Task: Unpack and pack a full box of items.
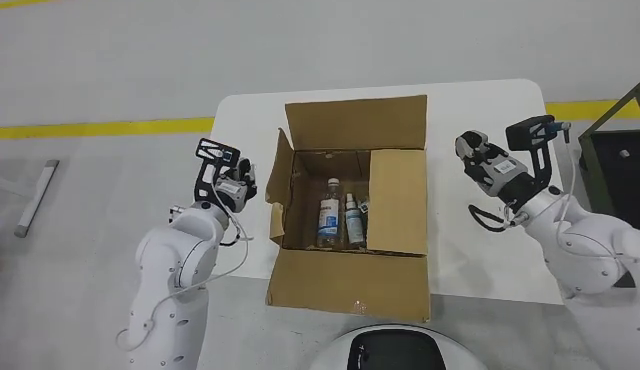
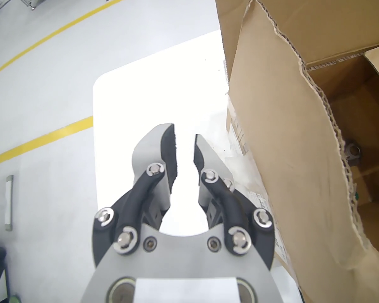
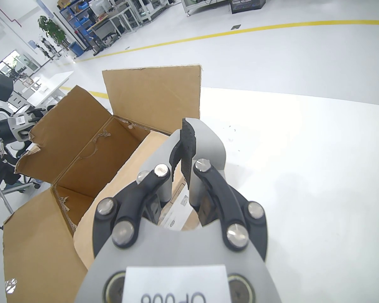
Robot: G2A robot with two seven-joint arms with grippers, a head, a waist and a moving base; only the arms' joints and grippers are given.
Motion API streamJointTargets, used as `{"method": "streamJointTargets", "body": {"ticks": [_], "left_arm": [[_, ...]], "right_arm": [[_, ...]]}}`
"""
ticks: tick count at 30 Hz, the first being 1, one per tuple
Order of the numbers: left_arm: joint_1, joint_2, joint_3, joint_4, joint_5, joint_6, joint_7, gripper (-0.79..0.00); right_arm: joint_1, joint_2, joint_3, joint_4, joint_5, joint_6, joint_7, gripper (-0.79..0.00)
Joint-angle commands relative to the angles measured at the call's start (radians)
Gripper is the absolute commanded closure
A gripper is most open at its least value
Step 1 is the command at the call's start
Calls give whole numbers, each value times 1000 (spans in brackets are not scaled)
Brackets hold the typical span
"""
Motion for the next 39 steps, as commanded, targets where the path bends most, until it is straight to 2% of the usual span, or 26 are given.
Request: {"method": "streamJointTargets", "body": {"ticks": [1,10,15,23,33,39], "left_arm": [[0,1,-3,2,-7,0,-1,0],[0,1,-3,2,-7,0,-1,0],[17,4,2,-8,-19,-33,59,0],[18,6,97,-22,-63,-176,104,0],[-36,8,207,21,-42,-301,131,0],[-57,8,258,74,4,-313,137,0]], "right_arm": [[0,0,0,0,0,0,0,0],[0,0,0,0,0,0,0,0],[0,0,0,0,0,0,0,0],[0,0,0,0,0,0,0,0],[0,0,0,0,0,0,0,0],[0,0,0,0,0,0,0,0]]}}
